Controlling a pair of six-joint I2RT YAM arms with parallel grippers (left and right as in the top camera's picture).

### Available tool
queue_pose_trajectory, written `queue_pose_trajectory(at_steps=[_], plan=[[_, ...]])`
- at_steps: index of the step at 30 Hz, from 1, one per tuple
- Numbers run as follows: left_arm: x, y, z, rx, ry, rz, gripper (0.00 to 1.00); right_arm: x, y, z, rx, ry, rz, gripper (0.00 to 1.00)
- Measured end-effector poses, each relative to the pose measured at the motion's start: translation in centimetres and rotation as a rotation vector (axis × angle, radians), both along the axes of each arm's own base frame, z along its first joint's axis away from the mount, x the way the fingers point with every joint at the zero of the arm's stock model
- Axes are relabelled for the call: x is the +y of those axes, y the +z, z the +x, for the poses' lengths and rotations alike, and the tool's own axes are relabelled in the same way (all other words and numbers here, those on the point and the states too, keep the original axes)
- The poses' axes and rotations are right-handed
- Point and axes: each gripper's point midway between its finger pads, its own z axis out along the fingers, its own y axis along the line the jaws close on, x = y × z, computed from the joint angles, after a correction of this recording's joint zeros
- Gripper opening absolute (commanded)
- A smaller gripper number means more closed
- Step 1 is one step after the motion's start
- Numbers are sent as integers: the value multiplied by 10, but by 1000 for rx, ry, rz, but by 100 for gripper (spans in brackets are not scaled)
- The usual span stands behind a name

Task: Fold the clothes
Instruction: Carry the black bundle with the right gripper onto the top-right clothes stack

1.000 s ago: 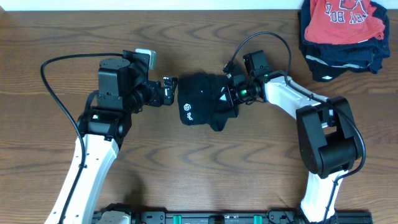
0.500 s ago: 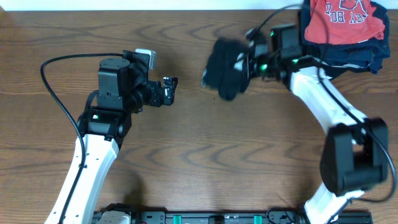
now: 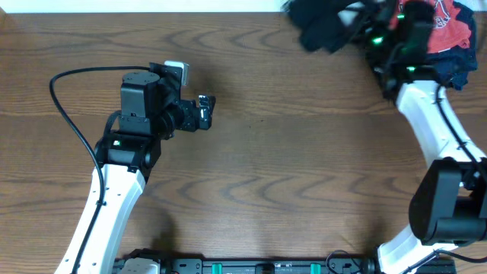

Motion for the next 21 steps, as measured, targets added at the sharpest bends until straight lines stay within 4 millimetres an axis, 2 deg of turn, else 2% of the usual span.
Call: queue_pose_trajectory(at_steps=[3, 6, 13, 17, 21], plan=[[4, -4, 0, 14, 19, 19, 98, -39, 15, 11, -45, -136, 36, 1], [7, -9, 1, 24, 32, 32, 98, -72, 19, 17, -48, -274, 77, 1], [19, -24, 8, 54, 87, 86, 98, -120, 29, 29, -131, -500, 114, 1], [25, -33, 11, 73, 117, 119, 98, -138, 24, 43, -216, -543, 138, 1], [28, -43, 13, 98, 128, 137, 98, -160, -2, 55, -241, -578, 176, 1]])
